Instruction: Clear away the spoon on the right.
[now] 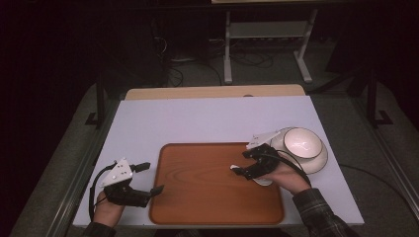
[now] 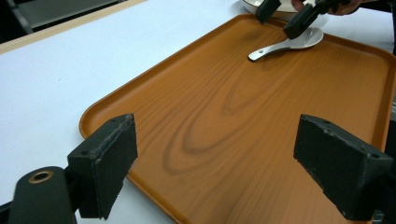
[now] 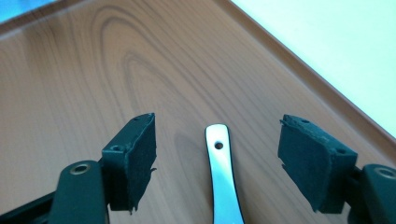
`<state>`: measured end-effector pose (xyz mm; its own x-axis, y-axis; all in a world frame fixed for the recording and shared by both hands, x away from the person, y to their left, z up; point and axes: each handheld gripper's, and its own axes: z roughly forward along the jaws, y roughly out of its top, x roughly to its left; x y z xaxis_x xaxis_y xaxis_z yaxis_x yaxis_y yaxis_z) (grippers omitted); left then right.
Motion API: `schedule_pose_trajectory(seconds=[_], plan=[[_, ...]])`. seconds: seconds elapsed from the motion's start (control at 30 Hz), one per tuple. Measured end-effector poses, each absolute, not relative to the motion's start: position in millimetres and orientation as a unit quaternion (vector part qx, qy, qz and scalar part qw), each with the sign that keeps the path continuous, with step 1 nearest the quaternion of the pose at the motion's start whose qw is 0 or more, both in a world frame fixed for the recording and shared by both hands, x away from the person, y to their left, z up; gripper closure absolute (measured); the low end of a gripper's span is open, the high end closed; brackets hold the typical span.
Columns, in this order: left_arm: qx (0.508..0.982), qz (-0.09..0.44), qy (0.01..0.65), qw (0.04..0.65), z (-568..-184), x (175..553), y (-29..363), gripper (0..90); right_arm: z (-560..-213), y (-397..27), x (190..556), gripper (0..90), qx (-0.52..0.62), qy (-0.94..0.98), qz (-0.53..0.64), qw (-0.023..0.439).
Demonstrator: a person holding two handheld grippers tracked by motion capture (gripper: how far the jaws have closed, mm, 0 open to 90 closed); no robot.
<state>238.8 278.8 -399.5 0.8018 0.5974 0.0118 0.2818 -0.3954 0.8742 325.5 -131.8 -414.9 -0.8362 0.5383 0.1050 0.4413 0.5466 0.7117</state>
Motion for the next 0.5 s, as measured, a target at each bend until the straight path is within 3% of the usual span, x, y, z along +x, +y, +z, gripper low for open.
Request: schedule_pose_trajectory(seconds=[0.5], plan=[[0.823,0.163,0.264,0.476,-399.8,238.8,277.2,12.9,-388.3,-167.5,297.9,17.4,0.284,0.842,0.450,0.091]])
